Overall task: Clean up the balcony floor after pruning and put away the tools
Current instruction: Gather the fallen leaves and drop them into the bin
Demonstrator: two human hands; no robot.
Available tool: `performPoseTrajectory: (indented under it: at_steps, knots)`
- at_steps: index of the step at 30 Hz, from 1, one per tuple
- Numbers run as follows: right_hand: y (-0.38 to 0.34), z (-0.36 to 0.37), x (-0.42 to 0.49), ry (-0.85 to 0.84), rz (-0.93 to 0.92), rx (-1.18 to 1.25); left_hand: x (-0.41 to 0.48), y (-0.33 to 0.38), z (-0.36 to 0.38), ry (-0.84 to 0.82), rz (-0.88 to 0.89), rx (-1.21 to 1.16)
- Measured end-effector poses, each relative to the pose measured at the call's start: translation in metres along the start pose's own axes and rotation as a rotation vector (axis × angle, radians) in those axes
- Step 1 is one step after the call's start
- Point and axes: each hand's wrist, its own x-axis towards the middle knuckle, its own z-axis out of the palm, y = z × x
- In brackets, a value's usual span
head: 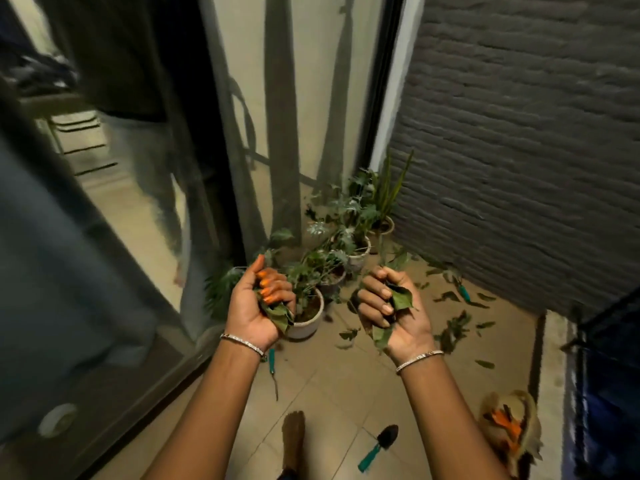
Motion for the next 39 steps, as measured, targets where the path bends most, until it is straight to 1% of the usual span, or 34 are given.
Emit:
performPoseTrajectory:
  at_steps: [4, 8, 10, 12, 13, 16, 21, 25, 29, 31, 34, 35, 37, 39]
  knots:
    - [0.068, 0.025, 0.001, 0.003, 0.18, -0.046, -0.084, 0.028, -0.024, 0.077, 0.163, -0.035]
    - [0.144, 0.054, 0.014, -0.019, 0.374, -0.066, -0.166, 0.062, -0.048, 0.077, 0.348, -0.136]
    - [0.187, 0.069, 0.019, -0.035, 0.459, -0.101, -0.211, 0.077, -0.065, 0.1, 0.446, -0.177]
    - [0.246, 0.091, 0.022, -0.037, 0.569, -0.156, -0.263, 0.102, -0.084, 0.114, 0.573, -0.217]
    - [0.255, 0.095, 0.024, -0.033, 0.584, -0.163, -0.272, 0.106, -0.089, 0.135, 0.584, -0.214]
    - [0.336, 0.119, 0.028, -0.058, 0.696, -0.231, -0.344, 0.137, -0.115, 0.184, 0.717, -0.255]
    - [0.485, 0.147, 0.024, -0.098, 0.887, -0.235, -0.472, 0.187, -0.174, 0.355, 0.947, -0.322]
    - [0.587, 0.154, 0.009, -0.091, 1.025, -0.236, -0.561, 0.215, -0.226, 0.497, 1.077, -0.403]
    - [0.664, 0.15, -0.007, -0.011, 1.13, -0.296, -0.62, 0.23, -0.256, 0.747, 1.107, -0.409]
    - [0.693, 0.143, -0.014, 0.032, 1.176, -0.365, -0.636, 0.237, -0.271, 0.838, 1.086, -0.376]
    - [0.733, 0.125, -0.019, 0.11, 1.239, -0.514, -0.648, 0.25, -0.293, 0.921, 1.104, -0.375]
    - [0.746, 0.116, -0.019, 0.136, 1.26, -0.583, -0.651, 0.258, -0.313, 0.947, 1.094, -0.379]
    - [0.776, 0.093, -0.017, 0.167, 1.304, -0.725, -0.654, 0.273, -0.381, 0.982, 1.07, -0.41]
    - [0.806, 0.066, -0.015, 0.178, 1.347, -0.858, -0.654, 0.284, -0.437, 1.016, 1.01, -0.402]
